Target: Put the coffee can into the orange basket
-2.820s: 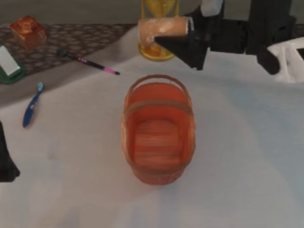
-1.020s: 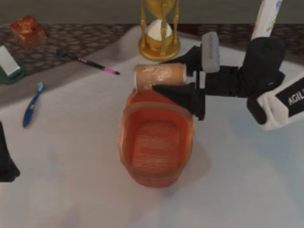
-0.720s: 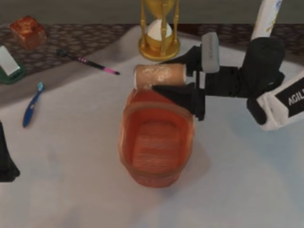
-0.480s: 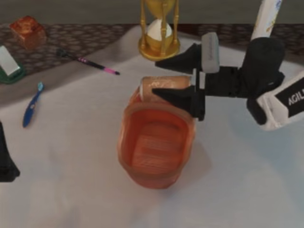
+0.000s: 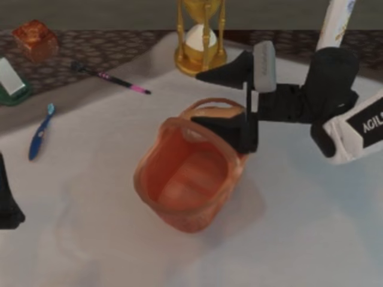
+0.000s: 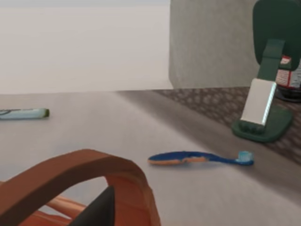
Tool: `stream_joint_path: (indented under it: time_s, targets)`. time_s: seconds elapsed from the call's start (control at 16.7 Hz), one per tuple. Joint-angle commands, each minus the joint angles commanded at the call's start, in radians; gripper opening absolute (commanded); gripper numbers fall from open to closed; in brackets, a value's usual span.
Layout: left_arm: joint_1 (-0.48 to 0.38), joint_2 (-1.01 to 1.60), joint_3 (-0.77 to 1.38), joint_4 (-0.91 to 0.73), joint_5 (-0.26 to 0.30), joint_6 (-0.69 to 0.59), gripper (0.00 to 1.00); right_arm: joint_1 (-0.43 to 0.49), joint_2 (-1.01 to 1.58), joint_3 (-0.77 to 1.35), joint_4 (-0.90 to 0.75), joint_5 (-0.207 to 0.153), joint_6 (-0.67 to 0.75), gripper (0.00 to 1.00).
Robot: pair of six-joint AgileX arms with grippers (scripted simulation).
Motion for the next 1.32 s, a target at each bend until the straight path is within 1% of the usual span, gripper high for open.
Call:
stream_joint_path:
  time_s: [0.18, 0.3, 0.42, 0.6, 0.78, 0.84, 0.96, 1.32]
  targets:
    - [-0.003, 0.004, 0.009, -0.002, 0.002, 0.005, 1.0, -0.004, -0.008, -0.004, -0.004, 0.003, -0.001, 1.0]
    - [-0.019, 0.026, 0.056, -0.016, 0.011, 0.029, 1.0, -0.009, -0.043, -0.026, -0.022, 0.018, -0.005, 1.0]
    - [-0.047, 0.072, 0.143, -0.046, 0.025, 0.075, 1.0, -0.021, -0.109, -0.068, -0.056, 0.05, -0.012, 1.0]
    - [-0.101, 0.189, 0.322, -0.124, 0.047, 0.177, 1.0, -0.049, -0.259, -0.161, -0.133, 0.126, -0.027, 1.0]
    - [-0.168, 0.37, 0.539, -0.249, 0.066, 0.314, 1.0, -0.086, -0.463, -0.283, -0.24, 0.233, -0.043, 1.0]
    - [-0.192, 0.443, 0.616, -0.3, 0.071, 0.365, 1.0, -0.101, -0.542, -0.329, -0.282, 0.275, -0.048, 1.0]
    - [-0.243, 0.609, 0.772, -0.416, 0.08, 0.473, 1.0, -0.13, -0.705, -0.422, -0.369, 0.361, -0.056, 1.0]
    - [-0.407, 1.197, 1.241, -0.832, 0.096, 0.825, 1.0, -0.219, -1.248, -0.708, -0.662, 0.639, -0.065, 1.0]
